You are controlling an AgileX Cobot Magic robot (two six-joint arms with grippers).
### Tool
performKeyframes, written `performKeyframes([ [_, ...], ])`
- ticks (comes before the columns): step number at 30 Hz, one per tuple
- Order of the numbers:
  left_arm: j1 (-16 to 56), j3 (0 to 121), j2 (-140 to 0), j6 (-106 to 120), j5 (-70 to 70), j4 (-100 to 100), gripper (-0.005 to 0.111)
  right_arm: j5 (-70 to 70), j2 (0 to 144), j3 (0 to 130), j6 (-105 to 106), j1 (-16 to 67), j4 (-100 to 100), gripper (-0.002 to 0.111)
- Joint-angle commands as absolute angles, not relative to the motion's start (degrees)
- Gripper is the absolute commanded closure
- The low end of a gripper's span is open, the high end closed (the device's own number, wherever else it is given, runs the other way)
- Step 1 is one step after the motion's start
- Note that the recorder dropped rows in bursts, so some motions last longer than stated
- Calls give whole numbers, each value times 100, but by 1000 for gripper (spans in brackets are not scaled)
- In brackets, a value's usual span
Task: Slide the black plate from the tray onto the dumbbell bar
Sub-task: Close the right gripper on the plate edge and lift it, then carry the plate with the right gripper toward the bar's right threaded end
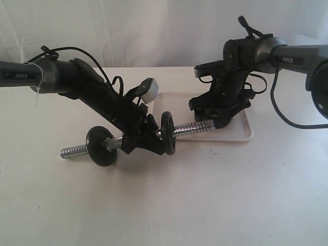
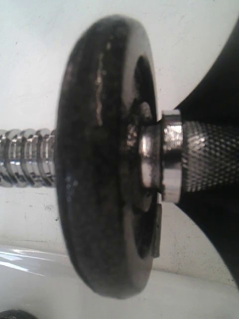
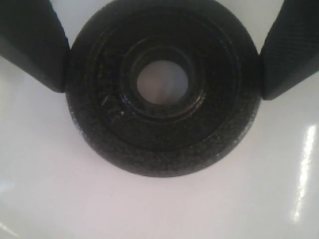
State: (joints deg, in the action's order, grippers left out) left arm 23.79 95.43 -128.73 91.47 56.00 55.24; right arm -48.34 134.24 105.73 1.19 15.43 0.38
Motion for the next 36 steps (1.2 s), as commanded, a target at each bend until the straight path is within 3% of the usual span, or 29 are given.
performKeyframes([
  [1, 2348, 9547, -12796, 9150, 6007, 5949, 107, -4805, 13470, 10554, 127, 1539, 0, 87],
  [5, 2348, 9547, -12796, 9161, 6007, 5949, 107, -4764, 13470, 10554, 127, 1539, 0, 108],
  [20, 2348, 9547, -12796, 9161, 6007, 5949, 107, -4810, 12968, 10554, 312, 1528, 154, 108],
  [36, 2348, 9547, -12796, 9187, 6018, 5994, 107, -5826, 12413, 10554, 2279, 403, 3283, 108],
])
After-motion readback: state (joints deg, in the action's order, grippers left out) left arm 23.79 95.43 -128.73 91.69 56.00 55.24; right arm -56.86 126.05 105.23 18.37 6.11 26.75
